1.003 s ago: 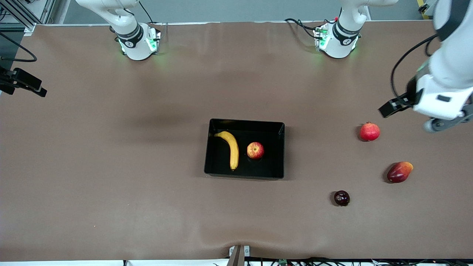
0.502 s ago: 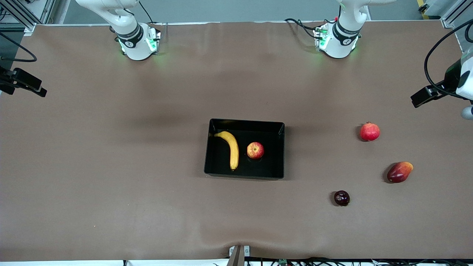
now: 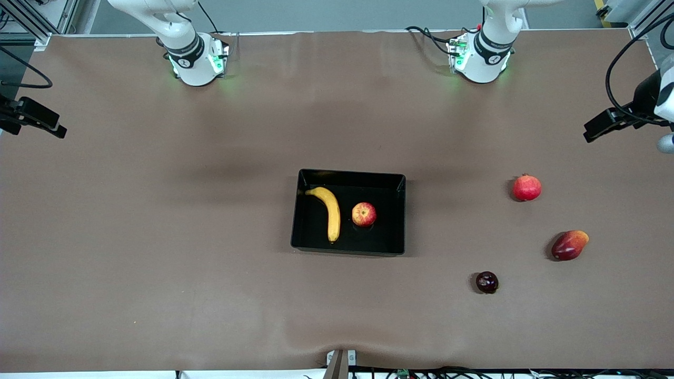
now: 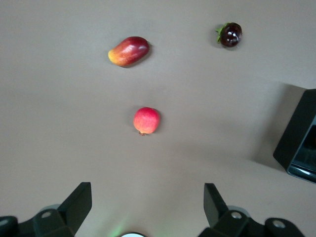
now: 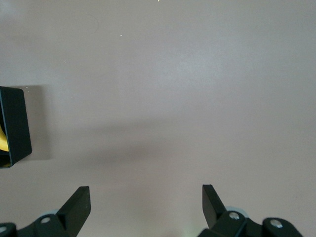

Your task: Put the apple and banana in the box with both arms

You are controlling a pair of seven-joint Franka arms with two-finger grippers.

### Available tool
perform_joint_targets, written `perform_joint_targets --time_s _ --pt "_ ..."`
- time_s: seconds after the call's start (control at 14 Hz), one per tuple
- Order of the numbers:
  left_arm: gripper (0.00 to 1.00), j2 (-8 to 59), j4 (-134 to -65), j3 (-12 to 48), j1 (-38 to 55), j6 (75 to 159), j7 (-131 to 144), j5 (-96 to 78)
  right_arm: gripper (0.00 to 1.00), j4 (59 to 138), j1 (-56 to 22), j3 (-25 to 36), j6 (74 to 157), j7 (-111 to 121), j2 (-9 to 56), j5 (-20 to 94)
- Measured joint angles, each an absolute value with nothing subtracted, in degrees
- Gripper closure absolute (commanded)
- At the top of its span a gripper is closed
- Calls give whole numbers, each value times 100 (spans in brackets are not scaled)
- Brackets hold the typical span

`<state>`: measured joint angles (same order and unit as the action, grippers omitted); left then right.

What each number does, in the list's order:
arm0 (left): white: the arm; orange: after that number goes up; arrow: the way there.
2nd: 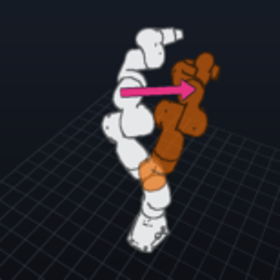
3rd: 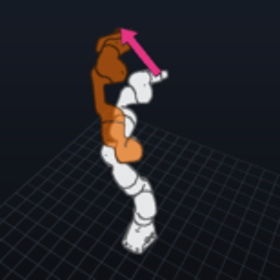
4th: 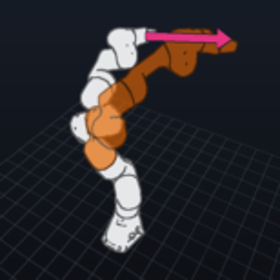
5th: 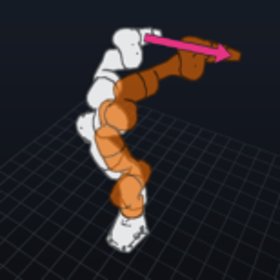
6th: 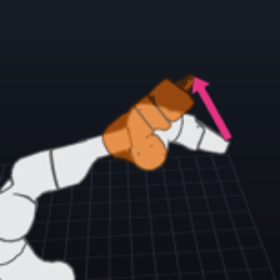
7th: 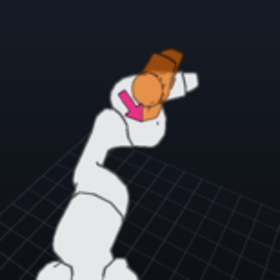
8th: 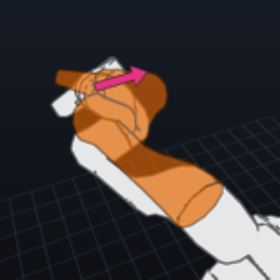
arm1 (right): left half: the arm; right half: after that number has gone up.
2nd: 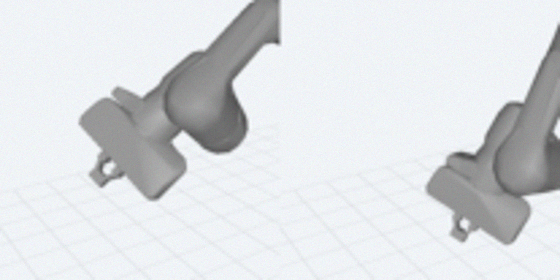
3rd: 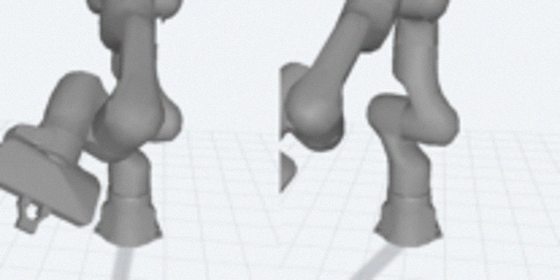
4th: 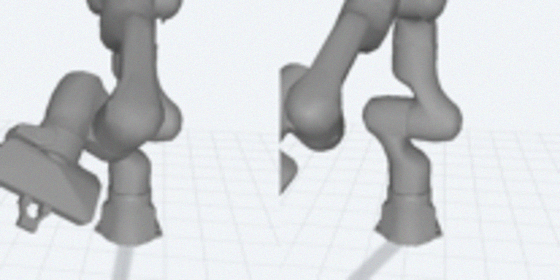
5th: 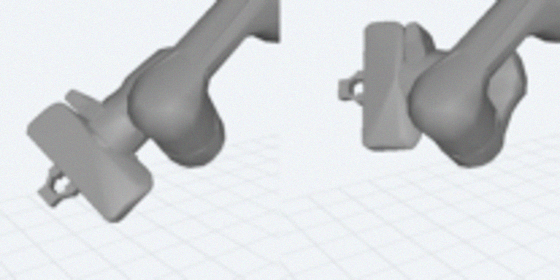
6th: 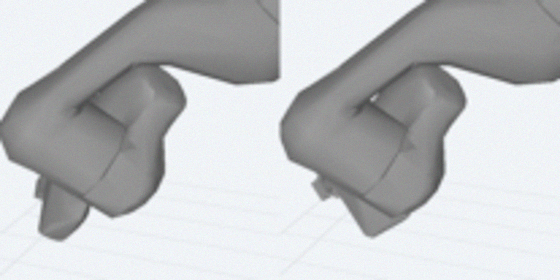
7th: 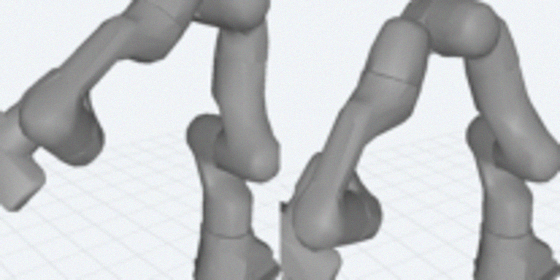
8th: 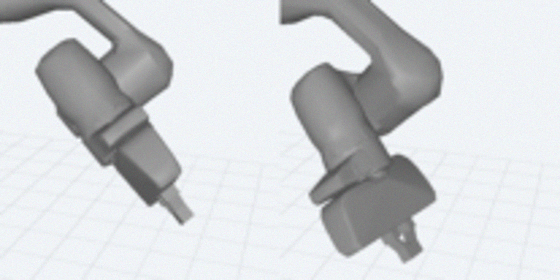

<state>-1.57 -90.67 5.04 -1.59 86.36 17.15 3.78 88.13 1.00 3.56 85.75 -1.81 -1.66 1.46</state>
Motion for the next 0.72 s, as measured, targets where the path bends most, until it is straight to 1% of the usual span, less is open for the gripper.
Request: perform_joint_targets --time_s 0.29,0.72 --pt "0 -262 -9158 529 -160 8692 1559 -23 0 8814 100 356 8575 -181 -166 146" --pt "0 -407 -9064 598 -177 8692 1128 -43 0 8813 100 356 8575 -181 -166 146"
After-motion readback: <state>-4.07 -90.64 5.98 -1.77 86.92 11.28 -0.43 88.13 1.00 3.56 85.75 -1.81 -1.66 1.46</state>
